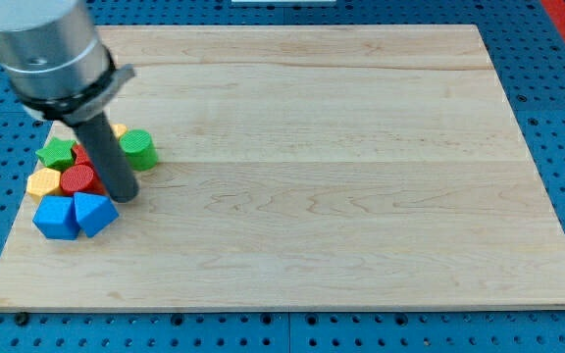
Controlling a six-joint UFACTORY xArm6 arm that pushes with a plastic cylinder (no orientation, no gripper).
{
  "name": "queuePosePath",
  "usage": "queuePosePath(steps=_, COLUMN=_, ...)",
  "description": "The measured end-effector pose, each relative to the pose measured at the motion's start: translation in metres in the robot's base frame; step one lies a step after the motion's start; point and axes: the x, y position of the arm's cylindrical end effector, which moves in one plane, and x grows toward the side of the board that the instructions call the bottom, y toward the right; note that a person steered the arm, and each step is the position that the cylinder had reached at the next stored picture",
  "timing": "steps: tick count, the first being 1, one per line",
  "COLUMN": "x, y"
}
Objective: Push the red circle into the yellow hexagon
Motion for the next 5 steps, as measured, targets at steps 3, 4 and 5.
queuePosePath(steps=3, x=0.126, y=0.081)
queuePosePath(steps=4, x=0.126, y=0.009)
queuePosePath(steps=5, x=0.126, y=-0.089)
